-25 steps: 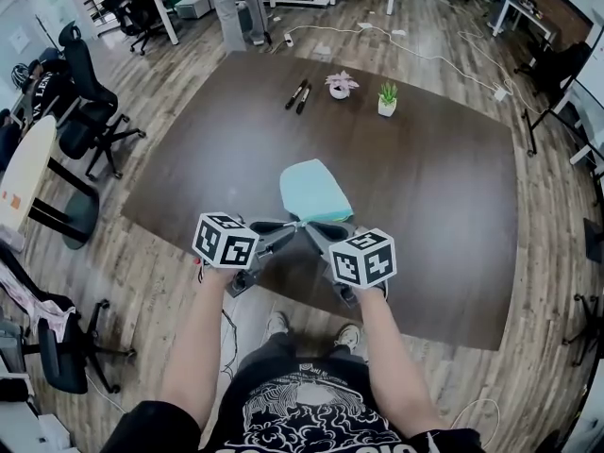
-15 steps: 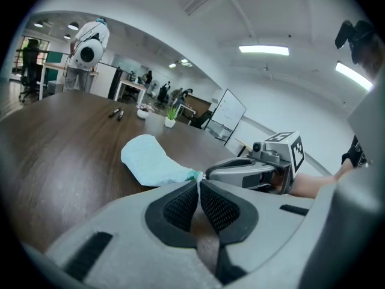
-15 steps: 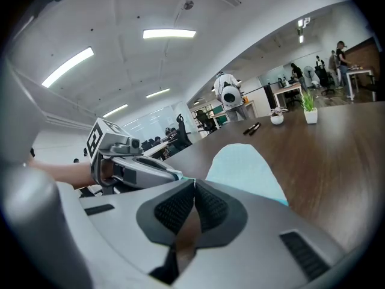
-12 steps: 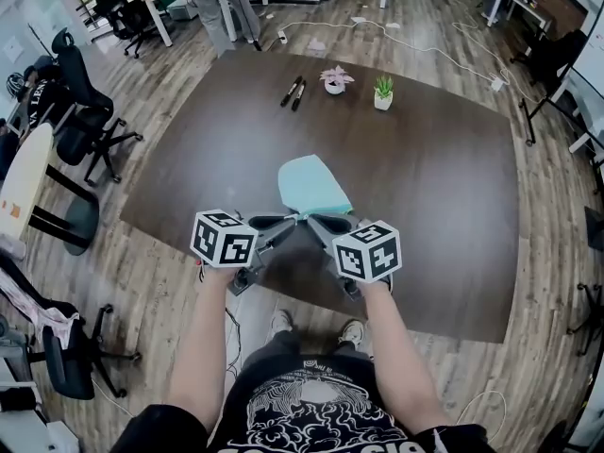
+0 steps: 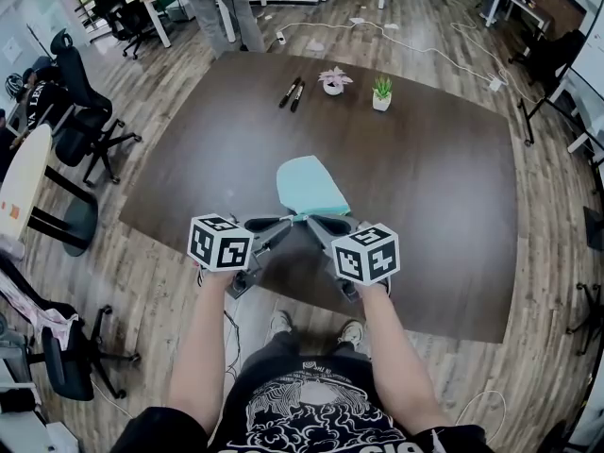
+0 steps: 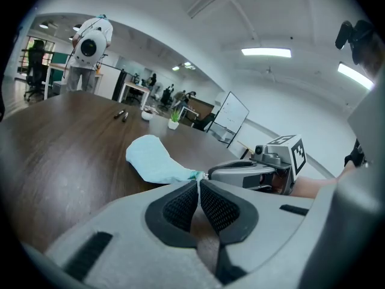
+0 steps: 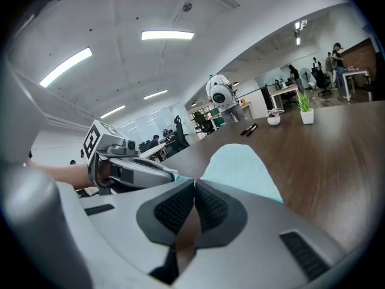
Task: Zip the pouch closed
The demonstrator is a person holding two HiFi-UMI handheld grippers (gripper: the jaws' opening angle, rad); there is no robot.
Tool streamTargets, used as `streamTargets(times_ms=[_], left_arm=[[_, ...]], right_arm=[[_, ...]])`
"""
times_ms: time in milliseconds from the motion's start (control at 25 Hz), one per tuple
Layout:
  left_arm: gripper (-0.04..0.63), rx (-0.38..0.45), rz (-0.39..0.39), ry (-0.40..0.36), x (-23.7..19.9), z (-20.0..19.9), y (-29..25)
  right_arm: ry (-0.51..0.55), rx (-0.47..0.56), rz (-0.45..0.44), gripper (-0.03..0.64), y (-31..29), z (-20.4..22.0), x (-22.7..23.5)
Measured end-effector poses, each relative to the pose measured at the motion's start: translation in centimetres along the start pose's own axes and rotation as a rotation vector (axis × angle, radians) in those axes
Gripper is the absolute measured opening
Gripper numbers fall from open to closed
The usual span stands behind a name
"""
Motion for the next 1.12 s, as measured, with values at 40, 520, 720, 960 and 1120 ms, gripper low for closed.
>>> streamTargets(times_ms=[40,520,720,960,1120], left_arm=[[0.023,0.001,-0.004,0.000,-0.04,0.00,0.00],[0.023,0.019,-0.048,0.025,-0.78,0.44,0.11],[0.023,0.025,-0.047,0.031,-0.75,0.59,0.03],[0.023,0.035,-0.053,0.034,-0.68,0.53,0.38],[0.023,0.038,-0.060,0.037,-0.75,0.72,0.30]], right_arm=[[0.001,-0.001,0.001,0.002,-0.05,0.01,0.01],[0.000,-0.010,0.006,0.002,-0.41,0.32,0.03],[-0.001,-0.009,0.008,0.002,-0.35,0.45,0.11],[-0.006,-0.004,0.009,0.003,-0.27,0.33,-0.15],[-0.004,-0.007,0.017,0.002,-0.06,0.60,0.22]])
Point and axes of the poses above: the fingertips, and each gripper's own axes: y backward along the fingers, x to its right, z out of its underside, the point moved 3 cm from there along y, backward along the fingers
